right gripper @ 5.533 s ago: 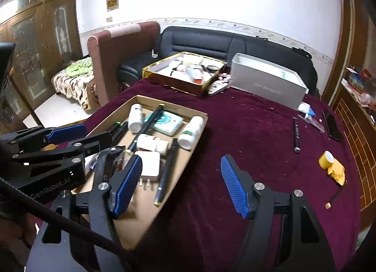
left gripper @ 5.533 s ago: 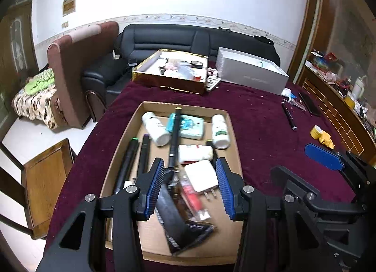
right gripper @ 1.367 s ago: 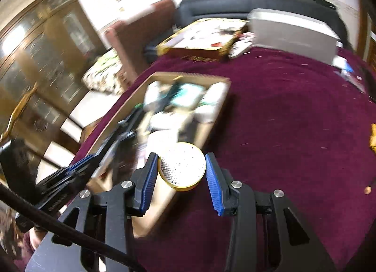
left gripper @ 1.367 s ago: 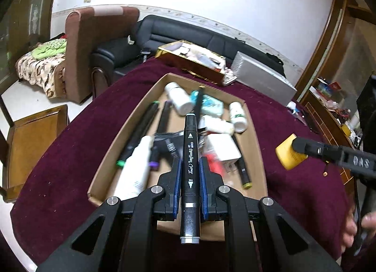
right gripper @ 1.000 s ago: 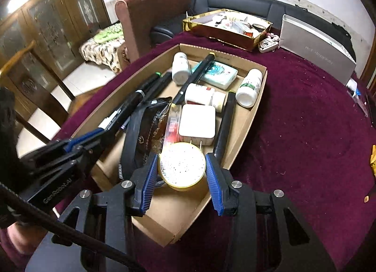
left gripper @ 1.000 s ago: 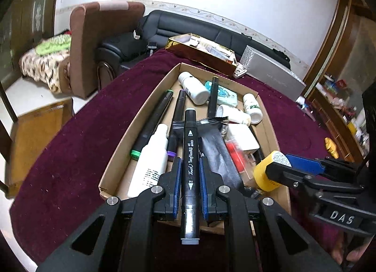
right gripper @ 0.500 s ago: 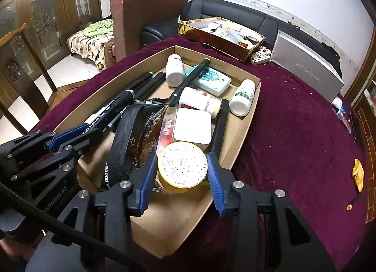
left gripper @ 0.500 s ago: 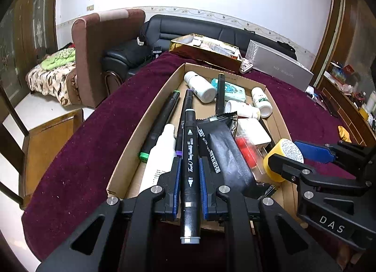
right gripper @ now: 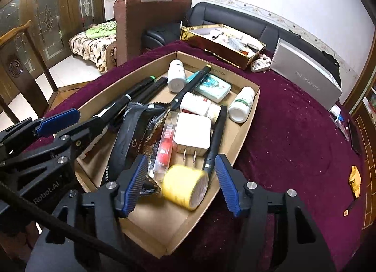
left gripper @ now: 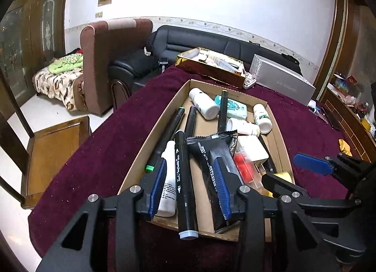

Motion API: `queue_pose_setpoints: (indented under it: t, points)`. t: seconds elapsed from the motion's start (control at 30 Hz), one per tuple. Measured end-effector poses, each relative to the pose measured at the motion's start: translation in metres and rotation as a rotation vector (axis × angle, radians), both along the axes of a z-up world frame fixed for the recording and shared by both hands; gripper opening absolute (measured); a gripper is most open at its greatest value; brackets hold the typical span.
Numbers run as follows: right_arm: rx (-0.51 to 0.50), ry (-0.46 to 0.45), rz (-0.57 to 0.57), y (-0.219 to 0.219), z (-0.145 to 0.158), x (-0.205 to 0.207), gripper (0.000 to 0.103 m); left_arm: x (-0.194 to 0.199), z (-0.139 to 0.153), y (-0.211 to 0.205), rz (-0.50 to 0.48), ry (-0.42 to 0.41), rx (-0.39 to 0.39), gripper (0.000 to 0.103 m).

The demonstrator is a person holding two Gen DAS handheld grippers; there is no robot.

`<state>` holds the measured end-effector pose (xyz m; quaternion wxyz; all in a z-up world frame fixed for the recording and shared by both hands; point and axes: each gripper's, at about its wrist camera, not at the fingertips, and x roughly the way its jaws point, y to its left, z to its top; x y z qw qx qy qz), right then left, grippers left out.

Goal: Organize objects

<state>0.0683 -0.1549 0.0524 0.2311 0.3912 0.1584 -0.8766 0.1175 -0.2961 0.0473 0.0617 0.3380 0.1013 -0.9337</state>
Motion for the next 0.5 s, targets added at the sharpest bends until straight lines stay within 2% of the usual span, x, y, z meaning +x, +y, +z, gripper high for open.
queue_pose_setpoints:
  t: [0.1, 0.2, 0.27, 0.33, 0.43, 0.5]
  points:
    - [-0.007, 0.024, -0.006, 0.003, 0.005, 0.002, 0.063, 0.001, 0.004, 0.003, 0.009, 0.02, -0.023, 0.036]
    - [-0.021, 0.047, -0.014, 0.008, 0.011, 0.004, 0.066, 0.006, 0.011, 0.009, 0.031, 0.053, -0.079, 0.037]
    - [-0.033, 0.063, -0.023, 0.012, 0.016, 0.005, 0.067, 0.009, 0.017, 0.014, 0.059, 0.073, -0.134, 0.057]
    - [-0.047, 0.077, -0.036, 0.017, 0.02, 0.005, 0.068, 0.014, 0.025, 0.019, 0.097, 0.111, -0.204, 0.066]
    - [-0.074, 0.081, -0.054, 0.027, 0.023, 0.002, 0.069, 0.022, 0.036, 0.026, 0.141, 0.163, -0.288, 0.073]
    - [-0.087, 0.086, -0.072, 0.034, 0.025, 0.001, 0.069, 0.025, 0.044, 0.031, 0.144, 0.192, -0.322, 0.073]
